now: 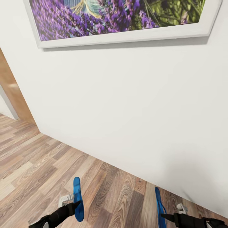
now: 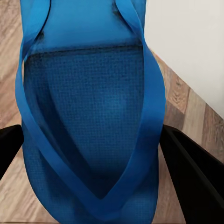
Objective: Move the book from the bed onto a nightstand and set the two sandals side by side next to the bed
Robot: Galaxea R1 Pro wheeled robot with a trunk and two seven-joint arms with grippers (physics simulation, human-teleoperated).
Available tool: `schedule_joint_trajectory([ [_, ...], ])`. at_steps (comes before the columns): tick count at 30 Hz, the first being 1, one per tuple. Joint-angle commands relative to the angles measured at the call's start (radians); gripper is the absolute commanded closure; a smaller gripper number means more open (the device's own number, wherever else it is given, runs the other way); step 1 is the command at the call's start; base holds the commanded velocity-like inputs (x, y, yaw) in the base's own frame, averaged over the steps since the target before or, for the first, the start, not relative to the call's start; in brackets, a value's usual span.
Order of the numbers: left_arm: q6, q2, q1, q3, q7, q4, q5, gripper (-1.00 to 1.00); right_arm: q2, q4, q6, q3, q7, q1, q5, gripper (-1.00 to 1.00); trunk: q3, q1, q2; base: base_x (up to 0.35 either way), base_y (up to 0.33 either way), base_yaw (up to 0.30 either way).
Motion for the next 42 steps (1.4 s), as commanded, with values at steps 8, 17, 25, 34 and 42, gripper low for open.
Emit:
schedule_joint_trajectory([
  [8, -0.087, -0.009, -0.001, 0.001, -0.004, 0.084, 0.009, 1.0, 0.002, 0.045, -0.124, -0.007, 0.002, -0.001, -0.004, 1.0, 0.024, -0.031, 0.056, 0.0, 0.0, 0.0],
  [17, -0.092, -0.021, -0.001, 0.001, -0.003, 0.087, 0.006, 1.0, 0.002, 0.046, -0.132, -0.007, 0.002, -0.001, -0.004, 1.0, 0.053, -0.066, 0.119, 0.0, 0.0, 0.0],
  [25, -0.092, -0.021, -0.001, -0.009, -0.003, 0.087, 0.006, 1.0, 0.002, 0.046, -0.133, -0.007, 0.003, -0.001, -0.004, 1.0, 0.078, -0.096, 0.175, 0.0, 0.0, 0.0],
  [34, -0.091, -0.022, -0.001, -0.02, -0.003, 0.087, 0.006, 1.0, 0.002, 0.046, -0.133, -0.007, 0.001, -0.001, -0.005, 1.0, 0.106, -0.131, 0.238, 0.0, 0.0, 0.0],
  [42, -0.091, -0.023, -0.001, -0.021, -0.002, 0.087, 0.006, 1.0, 0.002, 0.056, -0.133, -0.007, 0.001, -0.001, -0.005, 1.0, 0.131, -0.161, 0.294, 0.0, 0.0, 0.0],
])
